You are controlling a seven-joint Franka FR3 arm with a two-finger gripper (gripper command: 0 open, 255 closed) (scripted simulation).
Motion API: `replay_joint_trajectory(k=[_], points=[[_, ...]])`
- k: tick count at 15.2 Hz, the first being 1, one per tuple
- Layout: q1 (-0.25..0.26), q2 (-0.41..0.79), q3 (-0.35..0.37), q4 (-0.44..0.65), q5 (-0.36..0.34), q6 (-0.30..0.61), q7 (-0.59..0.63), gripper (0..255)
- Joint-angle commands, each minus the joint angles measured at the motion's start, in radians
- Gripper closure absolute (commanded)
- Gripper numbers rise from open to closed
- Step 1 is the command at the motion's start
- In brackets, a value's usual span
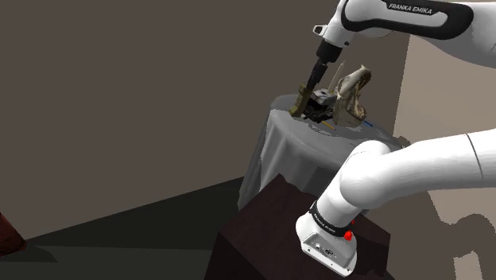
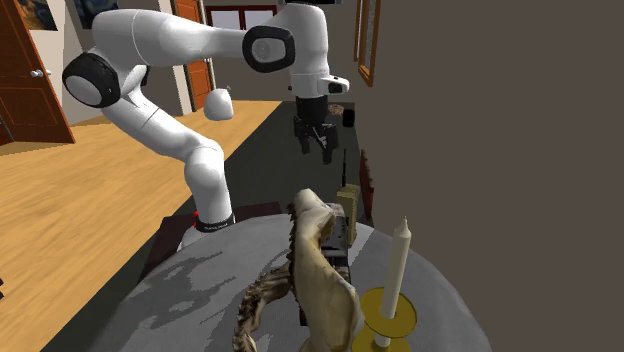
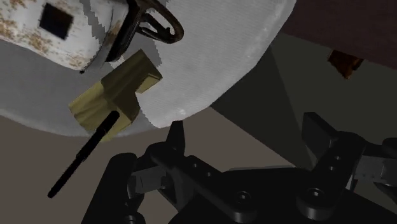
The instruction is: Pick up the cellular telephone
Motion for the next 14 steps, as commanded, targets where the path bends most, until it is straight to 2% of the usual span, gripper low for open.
replay_joint_trajectory(k=[1,5,9,14], points=[[0.022,0.042,-0.074,0.043,-0.021,0.011,-0.119,0],[0.091,0.148,-0.22,0.155,-0.029,0.029,-0.339,0],[0.194,0.286,-0.39,0.293,0.009,0.045,-0.572,0],[0.196,0.292,-0.411,0.248,0.004,0.098,-0.581,0]])
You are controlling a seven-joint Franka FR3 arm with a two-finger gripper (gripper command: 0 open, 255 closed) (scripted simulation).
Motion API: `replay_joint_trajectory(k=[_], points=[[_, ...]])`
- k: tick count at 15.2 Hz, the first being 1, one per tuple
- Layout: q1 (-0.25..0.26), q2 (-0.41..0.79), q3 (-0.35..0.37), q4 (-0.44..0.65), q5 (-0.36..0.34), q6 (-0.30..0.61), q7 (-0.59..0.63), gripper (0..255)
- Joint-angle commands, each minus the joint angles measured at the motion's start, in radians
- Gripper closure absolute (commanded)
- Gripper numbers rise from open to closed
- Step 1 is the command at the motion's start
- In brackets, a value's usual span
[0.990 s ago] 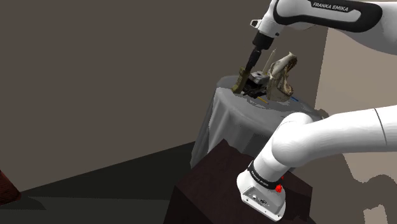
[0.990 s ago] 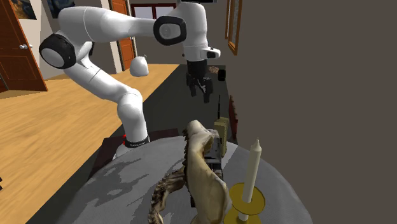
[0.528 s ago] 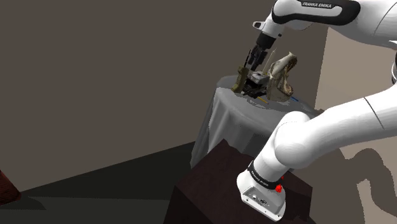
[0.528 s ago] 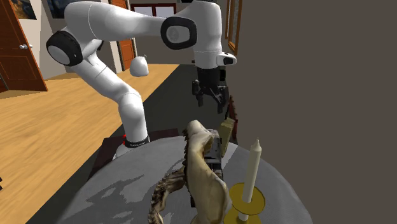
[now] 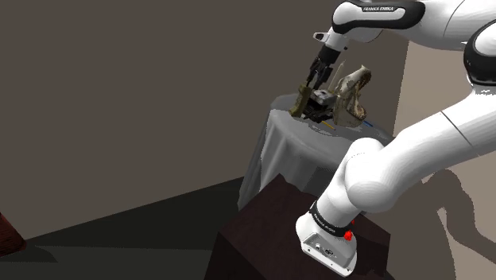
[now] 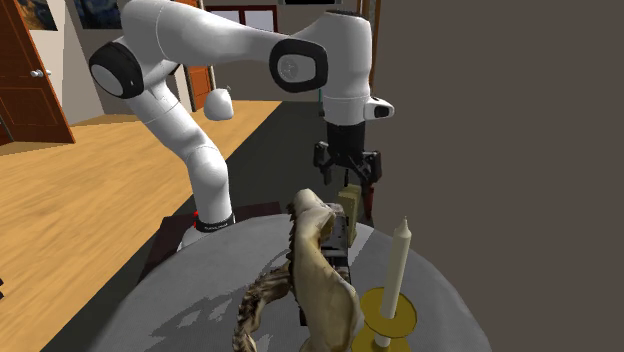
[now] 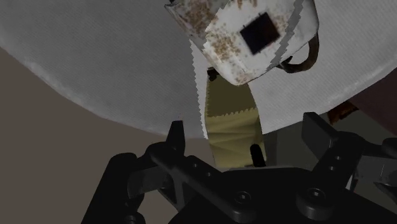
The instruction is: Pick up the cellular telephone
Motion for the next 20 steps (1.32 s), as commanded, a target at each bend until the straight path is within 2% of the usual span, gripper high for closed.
replay_joint_trajectory(k=[1,5,6,15,20], points=[[0.0,0.002,-0.008,-0.022,-0.002,0.025,-0.002,0],[0.0,0.005,-0.019,-0.053,-0.006,0.06,-0.003,0],[0.0,0.004,-0.018,-0.053,-0.006,0.059,-0.003,255],[0.0,0.005,-0.019,-0.053,-0.006,0.06,-0.003,255],[0.001,0.001,0.001,0.008,0.002,-0.007,-0.002,255]])
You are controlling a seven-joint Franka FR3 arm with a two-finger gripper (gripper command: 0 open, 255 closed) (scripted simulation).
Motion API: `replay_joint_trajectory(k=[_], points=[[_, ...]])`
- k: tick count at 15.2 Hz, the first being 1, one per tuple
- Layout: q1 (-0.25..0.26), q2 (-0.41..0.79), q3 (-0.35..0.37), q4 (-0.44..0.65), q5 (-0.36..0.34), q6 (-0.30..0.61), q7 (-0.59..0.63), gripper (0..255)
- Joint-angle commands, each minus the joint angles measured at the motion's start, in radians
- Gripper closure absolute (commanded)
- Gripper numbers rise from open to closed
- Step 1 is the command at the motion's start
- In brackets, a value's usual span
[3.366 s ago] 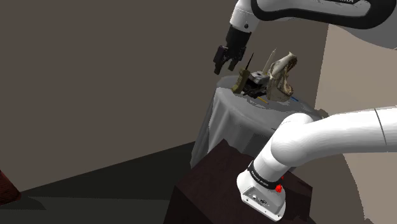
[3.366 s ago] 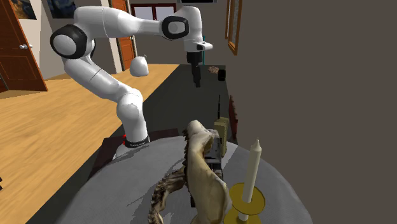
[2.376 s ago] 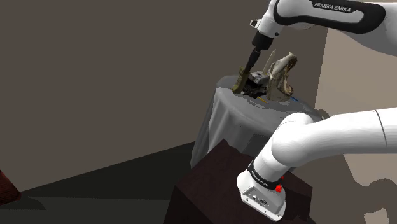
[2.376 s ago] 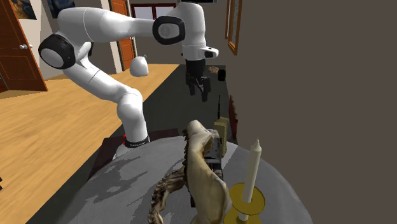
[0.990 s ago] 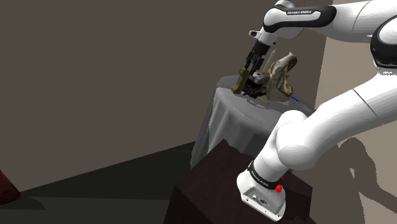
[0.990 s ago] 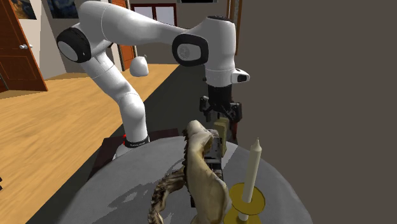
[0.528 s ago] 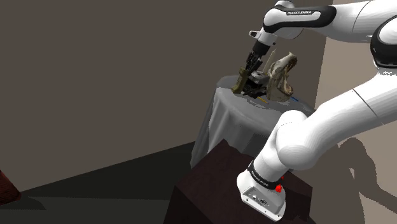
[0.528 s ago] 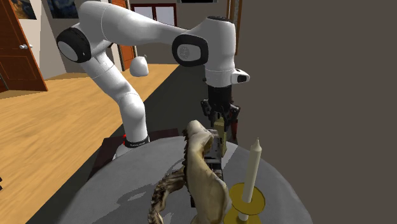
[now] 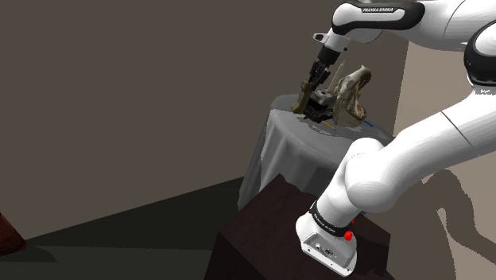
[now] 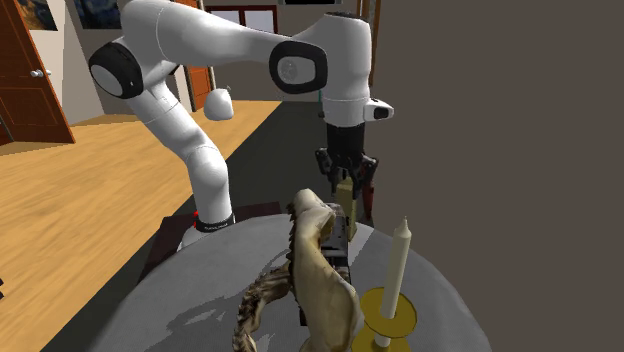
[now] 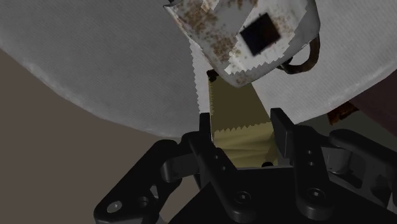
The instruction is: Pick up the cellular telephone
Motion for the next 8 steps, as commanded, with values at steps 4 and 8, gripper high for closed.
replay_joint_trajectory(k=[4,8], points=[[0.006,0.005,0.014,0.068,0.011,-0.065,-0.001,255],[0.011,0.01,0.024,0.124,0.02,-0.117,-0.003,255]])
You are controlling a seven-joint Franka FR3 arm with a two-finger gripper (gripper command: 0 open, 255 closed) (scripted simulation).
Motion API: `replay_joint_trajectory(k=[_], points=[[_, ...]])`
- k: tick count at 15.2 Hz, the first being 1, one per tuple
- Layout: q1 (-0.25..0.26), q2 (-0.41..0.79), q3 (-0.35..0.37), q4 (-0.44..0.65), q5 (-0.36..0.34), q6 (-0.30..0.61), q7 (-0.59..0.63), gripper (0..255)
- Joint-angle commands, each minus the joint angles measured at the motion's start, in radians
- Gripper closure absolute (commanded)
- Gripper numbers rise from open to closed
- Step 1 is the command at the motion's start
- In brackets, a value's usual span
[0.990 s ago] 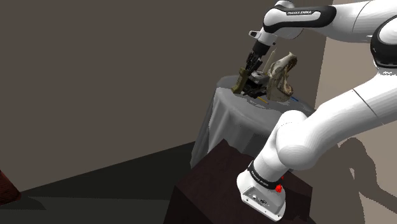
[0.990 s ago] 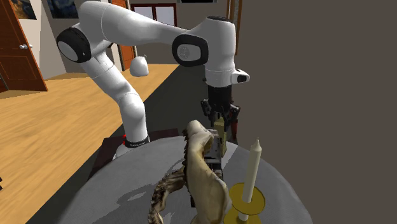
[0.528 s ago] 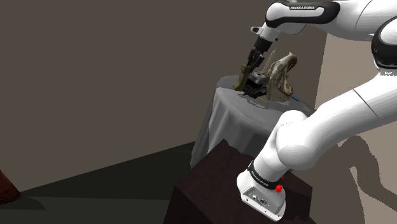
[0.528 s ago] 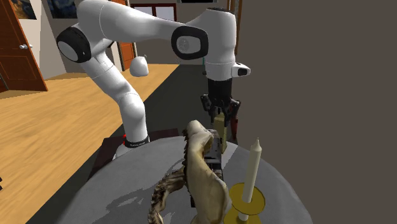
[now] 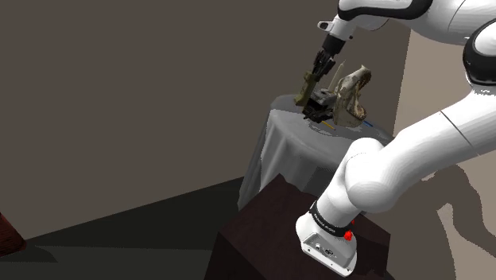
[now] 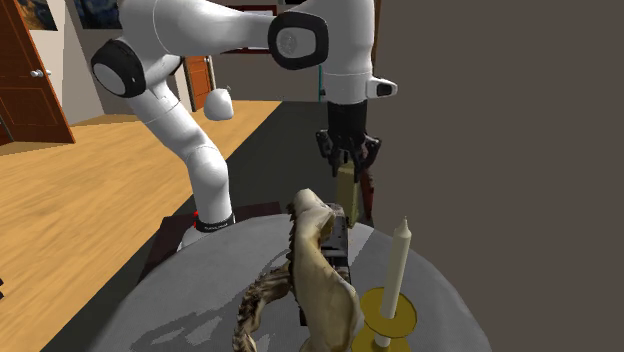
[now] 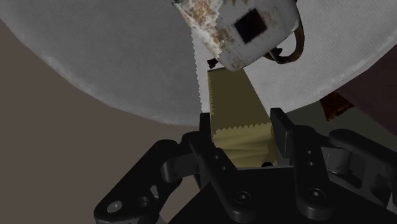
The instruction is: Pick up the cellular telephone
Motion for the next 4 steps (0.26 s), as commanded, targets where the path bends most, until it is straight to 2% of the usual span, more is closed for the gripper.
replay_joint_trajectory(k=[1,4], points=[[0.004,0.006,0.003,0.033,0.006,-0.028,-0.003,255],[0.006,0.008,0.005,0.05,0.009,-0.043,-0.004,255]])
